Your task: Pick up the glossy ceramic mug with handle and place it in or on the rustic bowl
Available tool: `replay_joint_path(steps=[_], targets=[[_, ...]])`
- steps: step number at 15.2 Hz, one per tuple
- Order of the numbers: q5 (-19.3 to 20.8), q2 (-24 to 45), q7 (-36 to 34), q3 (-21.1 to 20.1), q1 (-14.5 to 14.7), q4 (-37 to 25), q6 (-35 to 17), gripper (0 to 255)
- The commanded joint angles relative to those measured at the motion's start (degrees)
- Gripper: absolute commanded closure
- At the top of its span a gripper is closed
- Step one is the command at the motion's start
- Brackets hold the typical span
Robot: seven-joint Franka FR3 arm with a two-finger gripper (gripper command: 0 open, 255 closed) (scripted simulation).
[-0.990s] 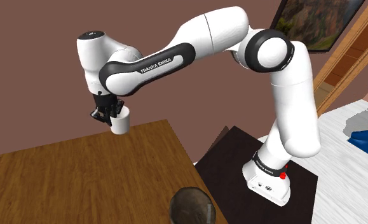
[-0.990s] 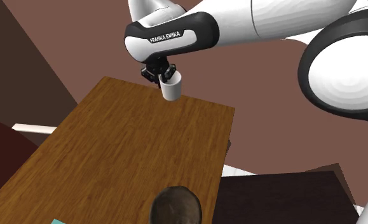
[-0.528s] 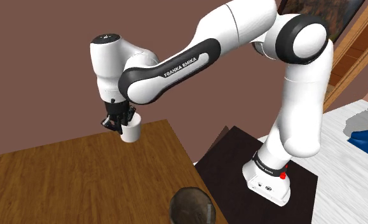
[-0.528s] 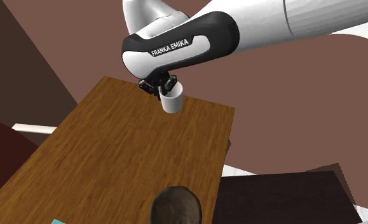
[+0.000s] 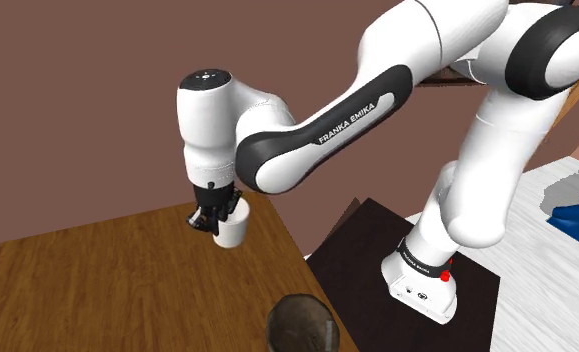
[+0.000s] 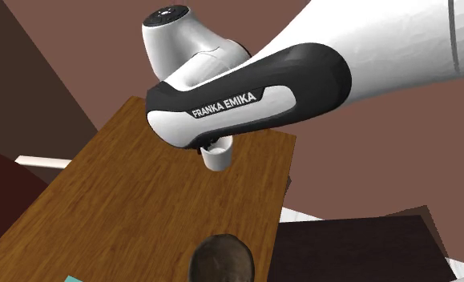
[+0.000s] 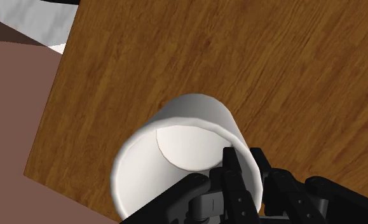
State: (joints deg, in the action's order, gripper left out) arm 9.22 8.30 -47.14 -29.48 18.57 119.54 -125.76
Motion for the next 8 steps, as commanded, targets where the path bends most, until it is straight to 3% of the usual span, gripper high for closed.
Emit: replay_joint_path(steps=[1,8], targets=[[-2.0,-3.7,-0.9,-1.2,0.5,4.3,-1.0,255],[-9.8,-15.0,-3.3,-4.8,4.2,15.0,-2.1,255]])
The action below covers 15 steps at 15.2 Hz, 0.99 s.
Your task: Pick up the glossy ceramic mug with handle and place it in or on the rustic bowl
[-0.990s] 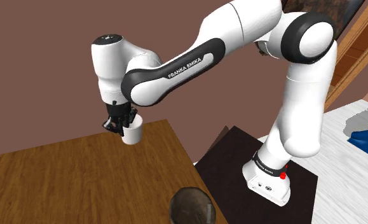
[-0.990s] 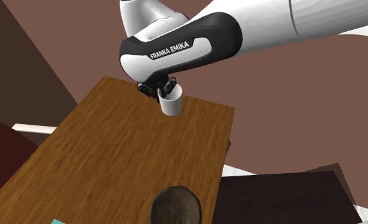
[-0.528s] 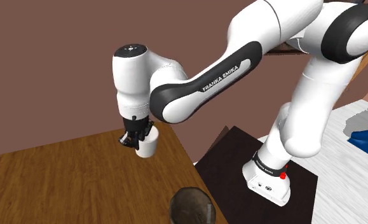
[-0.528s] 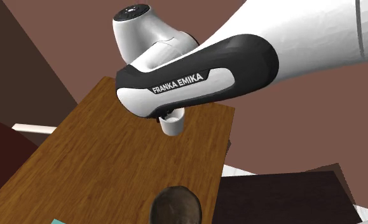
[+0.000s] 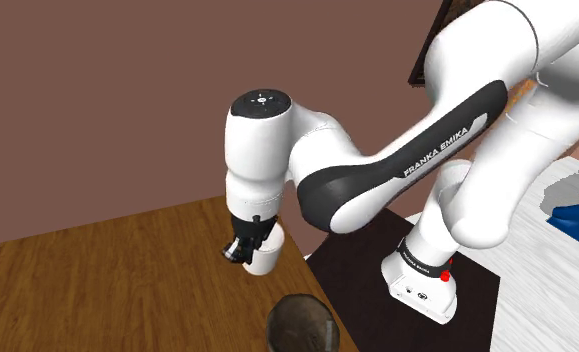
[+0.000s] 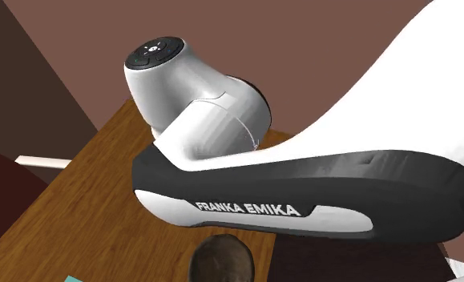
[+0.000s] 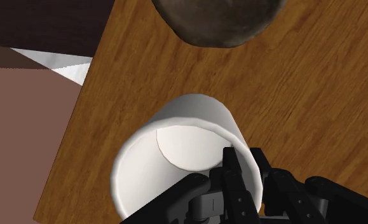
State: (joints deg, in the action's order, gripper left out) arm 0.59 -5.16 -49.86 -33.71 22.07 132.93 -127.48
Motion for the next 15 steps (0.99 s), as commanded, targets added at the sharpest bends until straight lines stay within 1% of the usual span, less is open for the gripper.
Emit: replay_joint_path(steps=[1,6,10,15], targets=[[-2.4,-3.1,-1.0,-1.1,1.4,2.9,-0.3,255],[-8.3,-10.4,-3.4,-3.5,6.0,8.3,0.6,255],[-12.6,-15.3,-6.0,-5.4,10.0,11.2,2.0,255],[-11.6,-12.3,-7.2,-6.9,9.2,13.1,-2.6,255]])
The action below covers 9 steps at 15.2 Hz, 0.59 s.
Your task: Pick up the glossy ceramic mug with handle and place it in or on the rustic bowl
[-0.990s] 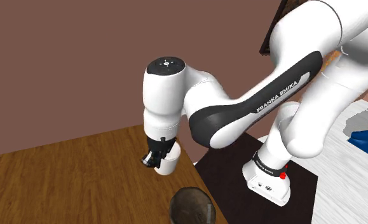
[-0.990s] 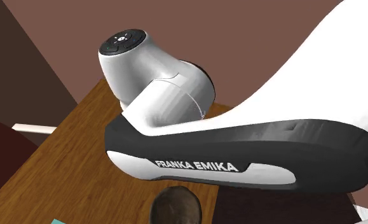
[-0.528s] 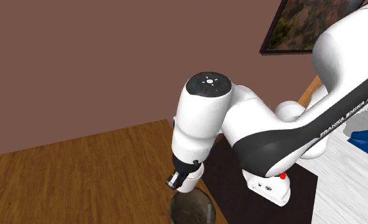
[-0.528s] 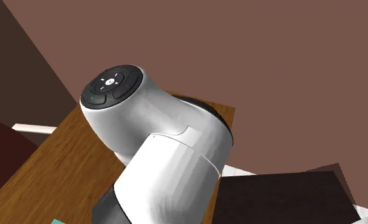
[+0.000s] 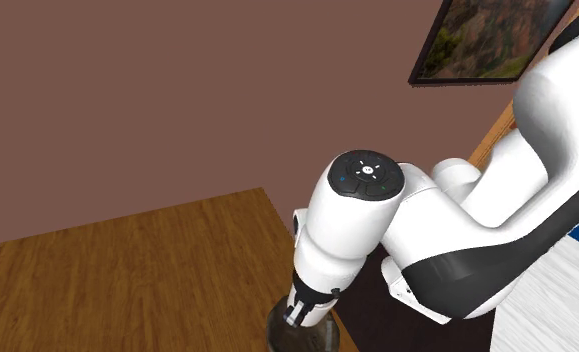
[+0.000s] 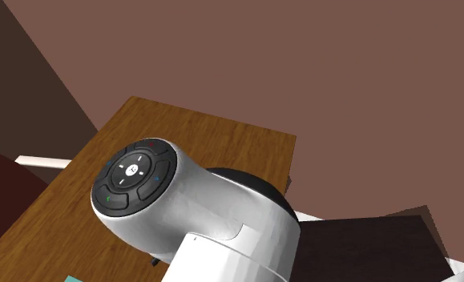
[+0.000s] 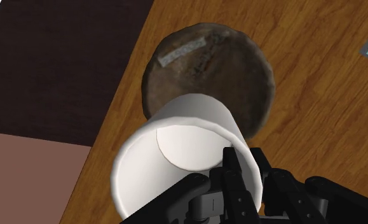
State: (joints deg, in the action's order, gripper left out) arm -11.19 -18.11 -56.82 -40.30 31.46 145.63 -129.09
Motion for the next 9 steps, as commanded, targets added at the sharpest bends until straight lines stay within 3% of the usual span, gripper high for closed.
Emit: replay_joint_path(steps=[1,9], targets=[[0.5,1.3,-0.6,-0.6,-0.3,0.7,-1.9,255],[4.4,7.4,-3.9,-3.2,-2.4,3.0,-9.5,255]])
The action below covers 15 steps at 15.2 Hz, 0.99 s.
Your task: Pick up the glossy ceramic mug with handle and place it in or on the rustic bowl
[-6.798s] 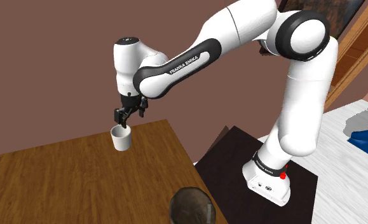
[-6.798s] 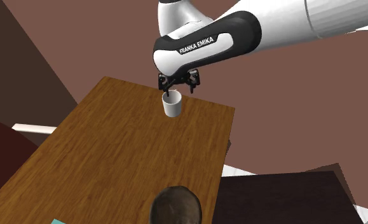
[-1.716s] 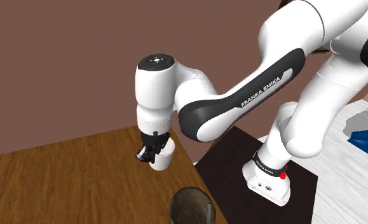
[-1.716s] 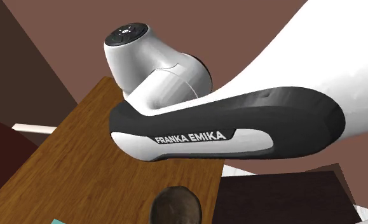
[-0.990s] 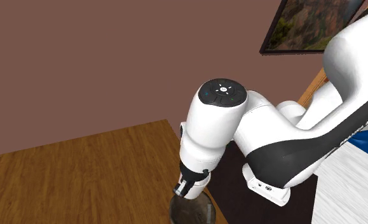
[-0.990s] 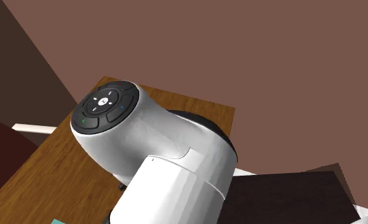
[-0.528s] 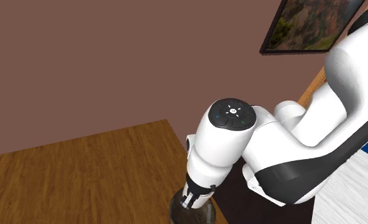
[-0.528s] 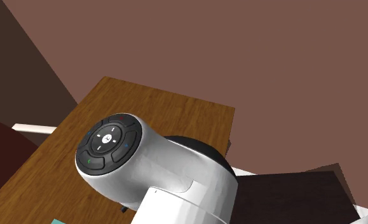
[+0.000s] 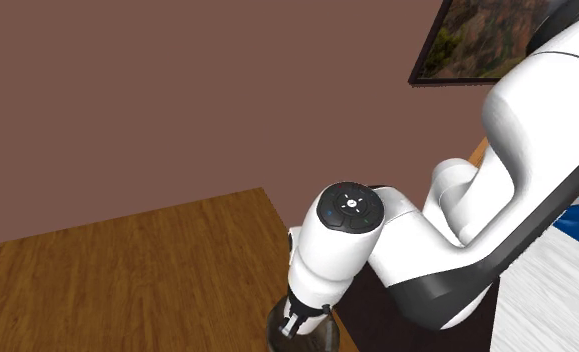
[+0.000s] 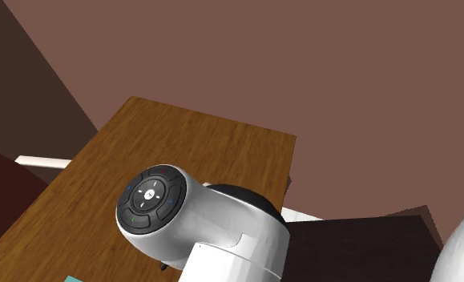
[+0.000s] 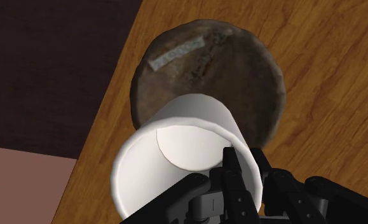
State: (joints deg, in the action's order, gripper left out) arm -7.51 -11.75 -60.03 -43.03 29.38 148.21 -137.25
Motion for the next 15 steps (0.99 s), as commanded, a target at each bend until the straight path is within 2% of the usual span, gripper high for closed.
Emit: replay_joint_path(steps=[1,4,11,12,15], targets=[[1.4,1.9,-1.3,-0.8,-0.6,0.7,-2.3,255],[3.7,4.3,-3.1,-1.6,-1.4,1.2,-4.7,255],[3.7,4.3,-3.1,-1.5,-1.4,1.2,-4.7,255],[3.7,4.3,-3.1,-1.5,-1.4,1.2,-4.7,0],[3.7,4.3,-3.1,-1.5,-1.4,1.2,-4.7,0]])
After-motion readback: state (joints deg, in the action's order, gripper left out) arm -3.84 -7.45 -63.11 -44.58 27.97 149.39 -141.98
